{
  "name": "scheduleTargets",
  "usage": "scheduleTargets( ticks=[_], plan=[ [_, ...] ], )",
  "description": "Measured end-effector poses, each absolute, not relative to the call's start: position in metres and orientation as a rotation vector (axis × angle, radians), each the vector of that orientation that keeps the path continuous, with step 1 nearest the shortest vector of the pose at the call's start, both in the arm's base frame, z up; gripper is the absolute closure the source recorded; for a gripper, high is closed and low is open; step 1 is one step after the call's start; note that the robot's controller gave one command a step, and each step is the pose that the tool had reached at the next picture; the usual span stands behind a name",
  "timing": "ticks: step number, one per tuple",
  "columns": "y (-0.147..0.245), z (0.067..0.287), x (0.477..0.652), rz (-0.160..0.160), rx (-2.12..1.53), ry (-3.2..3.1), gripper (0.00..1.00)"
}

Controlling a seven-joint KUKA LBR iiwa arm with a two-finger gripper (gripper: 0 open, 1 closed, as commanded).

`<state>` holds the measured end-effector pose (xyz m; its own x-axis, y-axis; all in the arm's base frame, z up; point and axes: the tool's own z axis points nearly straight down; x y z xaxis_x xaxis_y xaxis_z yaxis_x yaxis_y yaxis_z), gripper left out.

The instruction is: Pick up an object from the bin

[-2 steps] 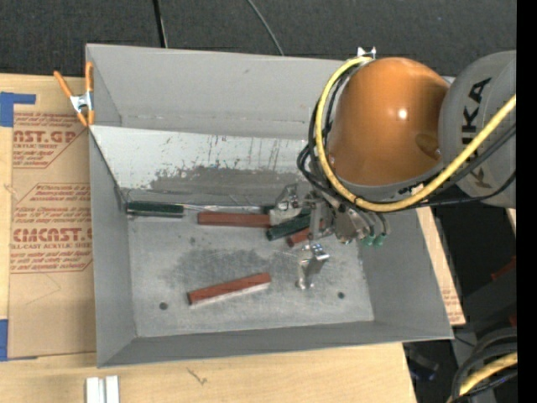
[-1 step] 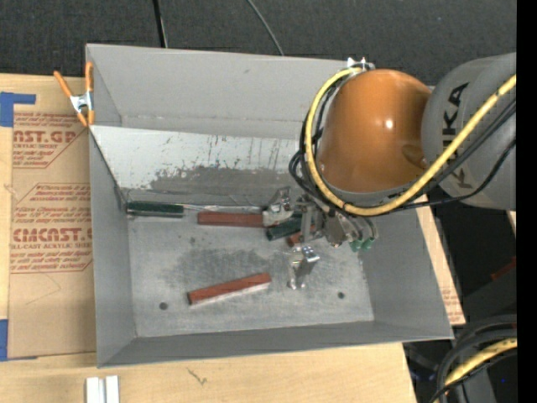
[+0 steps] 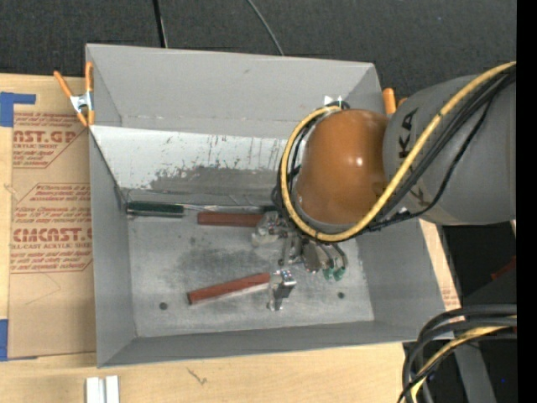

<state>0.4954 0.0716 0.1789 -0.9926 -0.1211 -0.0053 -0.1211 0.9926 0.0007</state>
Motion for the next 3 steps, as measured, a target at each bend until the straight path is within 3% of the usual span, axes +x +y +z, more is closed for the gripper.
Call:
scheduleTargets(
  ticks=[1, 2, 3],
  plan=[
    [0.071, 0.147, 0.494, 0.001, -0.215, 3.138, 0.00],
    [0.077, 0.076, 0.506, 0.004, -0.206, 3.119, 1.00],
    [0.077, 0.076, 0.506, 0.004, -0.205, 3.119, 1.00]
  ],
)
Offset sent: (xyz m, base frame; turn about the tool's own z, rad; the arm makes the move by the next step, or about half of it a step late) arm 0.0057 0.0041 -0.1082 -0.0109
